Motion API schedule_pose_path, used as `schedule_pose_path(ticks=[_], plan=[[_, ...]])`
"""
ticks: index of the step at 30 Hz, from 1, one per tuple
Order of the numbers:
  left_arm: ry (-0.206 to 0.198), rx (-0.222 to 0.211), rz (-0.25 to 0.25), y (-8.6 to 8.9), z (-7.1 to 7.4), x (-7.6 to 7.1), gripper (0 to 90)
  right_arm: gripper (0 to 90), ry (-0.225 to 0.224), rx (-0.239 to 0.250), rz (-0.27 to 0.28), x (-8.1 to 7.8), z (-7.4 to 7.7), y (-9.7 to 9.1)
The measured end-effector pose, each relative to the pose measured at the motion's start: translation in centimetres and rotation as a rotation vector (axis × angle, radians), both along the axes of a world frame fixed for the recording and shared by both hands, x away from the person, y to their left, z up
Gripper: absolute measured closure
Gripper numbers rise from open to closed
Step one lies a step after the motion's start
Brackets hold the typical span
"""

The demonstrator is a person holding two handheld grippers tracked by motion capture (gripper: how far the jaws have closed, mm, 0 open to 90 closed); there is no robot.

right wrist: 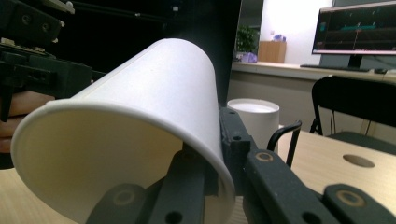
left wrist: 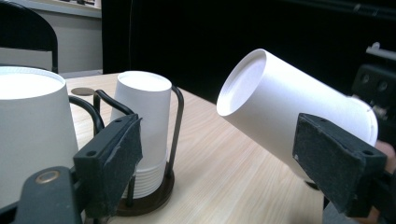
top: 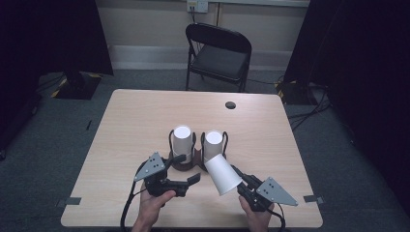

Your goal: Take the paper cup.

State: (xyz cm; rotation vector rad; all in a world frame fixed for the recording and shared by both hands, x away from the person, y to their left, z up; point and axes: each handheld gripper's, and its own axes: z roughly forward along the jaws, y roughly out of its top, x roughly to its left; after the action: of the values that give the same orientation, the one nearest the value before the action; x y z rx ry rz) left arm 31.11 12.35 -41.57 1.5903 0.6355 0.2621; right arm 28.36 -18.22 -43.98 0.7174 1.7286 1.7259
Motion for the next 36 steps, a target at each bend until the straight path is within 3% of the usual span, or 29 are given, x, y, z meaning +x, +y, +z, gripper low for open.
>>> schedule_pose_path(ticks=[10, 17, 30, 36], plan=[[-0.051, 0.111, 0.013, -0.1, -0.4, -1.0, 16.0, 88.3, 0.11, -0.059, 0.024, 0.3, 0.2, -0.3], [-0.092, 0.189, -0.012, -0.6, -0.6, -1.2, 15.6, 88.5, 0.164, -0.089, 0.03, 0.8, 0.6, -0.4], [-0.155, 0.345, -0.022, -3.0, -2.1, -1.8, 16.3, 88.7, 0.321, -0.201, 0.054, 2.1, 1.0, -0.2], [-0.191, 0.419, -0.012, -4.1, -2.4, -2.0, 17.9, 88.6, 0.391, -0.22, 0.07, 2.5, 1.3, -0.4]])
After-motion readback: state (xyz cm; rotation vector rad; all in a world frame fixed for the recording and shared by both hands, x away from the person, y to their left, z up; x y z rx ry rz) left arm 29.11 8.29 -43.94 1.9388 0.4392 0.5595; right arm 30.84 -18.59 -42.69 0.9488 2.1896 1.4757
